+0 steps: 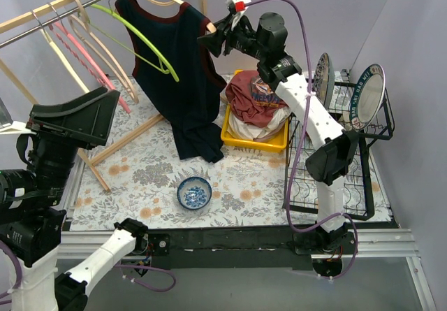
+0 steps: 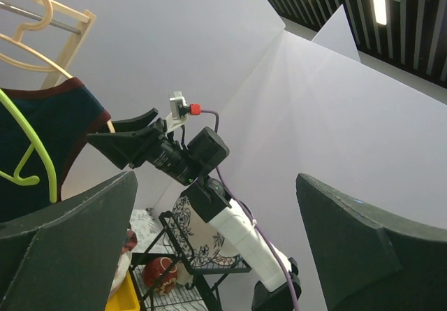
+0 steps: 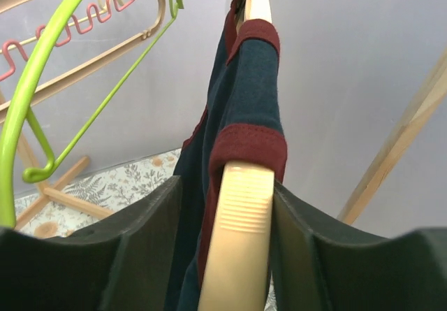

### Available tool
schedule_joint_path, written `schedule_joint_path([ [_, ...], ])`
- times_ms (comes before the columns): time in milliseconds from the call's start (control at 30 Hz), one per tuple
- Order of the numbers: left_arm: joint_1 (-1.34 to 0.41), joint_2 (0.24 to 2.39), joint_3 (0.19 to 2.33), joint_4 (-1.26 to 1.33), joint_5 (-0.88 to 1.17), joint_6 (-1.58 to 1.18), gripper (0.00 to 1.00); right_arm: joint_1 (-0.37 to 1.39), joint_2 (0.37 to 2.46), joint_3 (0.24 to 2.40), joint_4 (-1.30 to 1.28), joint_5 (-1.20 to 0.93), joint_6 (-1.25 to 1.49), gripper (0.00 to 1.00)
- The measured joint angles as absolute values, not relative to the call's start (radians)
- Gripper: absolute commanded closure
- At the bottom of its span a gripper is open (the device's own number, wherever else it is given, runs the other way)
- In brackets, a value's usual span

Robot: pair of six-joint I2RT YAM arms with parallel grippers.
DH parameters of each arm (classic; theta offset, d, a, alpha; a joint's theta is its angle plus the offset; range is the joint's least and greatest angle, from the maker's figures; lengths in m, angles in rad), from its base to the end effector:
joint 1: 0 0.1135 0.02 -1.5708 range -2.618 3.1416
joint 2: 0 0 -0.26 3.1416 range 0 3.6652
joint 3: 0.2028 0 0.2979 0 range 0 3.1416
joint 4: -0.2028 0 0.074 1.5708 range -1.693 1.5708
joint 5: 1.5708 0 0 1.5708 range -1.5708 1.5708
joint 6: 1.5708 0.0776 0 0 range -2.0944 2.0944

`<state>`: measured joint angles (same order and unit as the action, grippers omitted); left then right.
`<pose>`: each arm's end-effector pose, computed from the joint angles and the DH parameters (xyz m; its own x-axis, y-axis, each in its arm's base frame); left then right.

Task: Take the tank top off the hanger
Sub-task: Pick up the hanger from the clothesline.

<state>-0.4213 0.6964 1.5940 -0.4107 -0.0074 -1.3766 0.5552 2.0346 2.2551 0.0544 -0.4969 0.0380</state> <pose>0.0819 -0.0361 0.6168 -0.3130 -0.9349 -0.1672 0.4967 -0.0111 -0.8678 0.4435 0.3186 0.5070 0.1981 0.1622 -0.9667 -0.8614 0.4994 -0.0927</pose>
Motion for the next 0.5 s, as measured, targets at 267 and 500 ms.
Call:
schedule_joint_path([
  [267,-0.421,0.697,1.591,-0.411,-0.027,-1.356,0.02,0.618,2.051,2.259,0.052,-0.350,0.004,0.85],
  [500,-0.421,0.696,1.591,-0.411,-0.043,-1.341,0.02,0.655,2.056,2.263,0.064,-0.276,-0.015,0.99],
])
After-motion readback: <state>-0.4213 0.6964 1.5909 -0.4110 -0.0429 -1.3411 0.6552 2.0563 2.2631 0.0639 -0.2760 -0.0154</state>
